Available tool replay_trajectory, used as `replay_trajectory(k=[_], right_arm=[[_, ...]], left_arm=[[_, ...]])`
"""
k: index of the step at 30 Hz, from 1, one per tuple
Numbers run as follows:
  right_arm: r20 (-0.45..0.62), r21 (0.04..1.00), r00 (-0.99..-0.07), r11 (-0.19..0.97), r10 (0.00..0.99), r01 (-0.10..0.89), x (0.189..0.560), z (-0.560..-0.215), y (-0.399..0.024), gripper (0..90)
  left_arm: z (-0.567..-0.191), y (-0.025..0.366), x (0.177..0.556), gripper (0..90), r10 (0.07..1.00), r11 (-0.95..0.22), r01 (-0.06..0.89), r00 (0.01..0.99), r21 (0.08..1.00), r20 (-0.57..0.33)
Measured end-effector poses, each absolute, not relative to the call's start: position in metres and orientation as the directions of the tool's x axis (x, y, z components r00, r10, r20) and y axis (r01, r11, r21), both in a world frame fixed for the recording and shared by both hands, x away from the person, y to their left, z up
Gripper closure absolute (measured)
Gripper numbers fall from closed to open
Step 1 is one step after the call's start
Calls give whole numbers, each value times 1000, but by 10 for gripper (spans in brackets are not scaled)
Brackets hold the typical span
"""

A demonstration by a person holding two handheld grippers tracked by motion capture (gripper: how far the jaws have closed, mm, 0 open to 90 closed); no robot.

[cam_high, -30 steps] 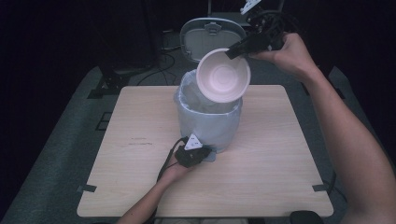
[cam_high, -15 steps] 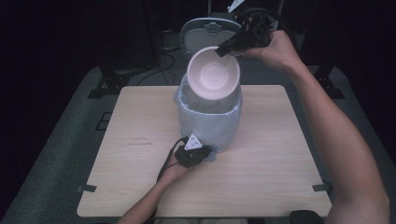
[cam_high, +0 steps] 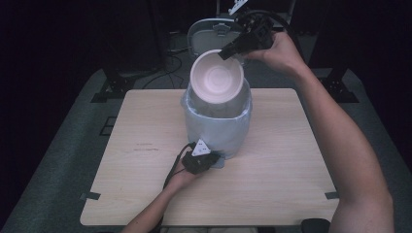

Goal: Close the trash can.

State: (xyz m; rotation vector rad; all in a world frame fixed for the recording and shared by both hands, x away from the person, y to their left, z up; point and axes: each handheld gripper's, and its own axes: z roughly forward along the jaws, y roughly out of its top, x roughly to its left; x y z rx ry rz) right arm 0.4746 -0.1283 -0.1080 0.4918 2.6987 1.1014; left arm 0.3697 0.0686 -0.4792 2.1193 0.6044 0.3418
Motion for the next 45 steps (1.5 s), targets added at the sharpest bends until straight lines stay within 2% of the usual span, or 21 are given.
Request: replay_trajectory(k=[13,15,16,22,45], right_arm=[[-56,692,-928,685,367,229,483,-114,-122,837],[-61,687,-927,689,369,229,485,-116,-120,821],[-70,689,-925,688,375,227,485,-117,-120,763],[-74,679,-927,699,367,223,484,-122,-118,746],[-33,691,-929,680,368,245,465,-138,-155,726]], left_arm=[[-479,69,370,825,535,-494,294,844,818,20],[-479,69,370,825,535,-494,294,844,818,20],[-479,69,370,825,536,-493,293,844,819,20],[-479,69,370,824,536,-493,294,844,819,20],[-479,69,370,813,540,-486,298,841,822,14]])
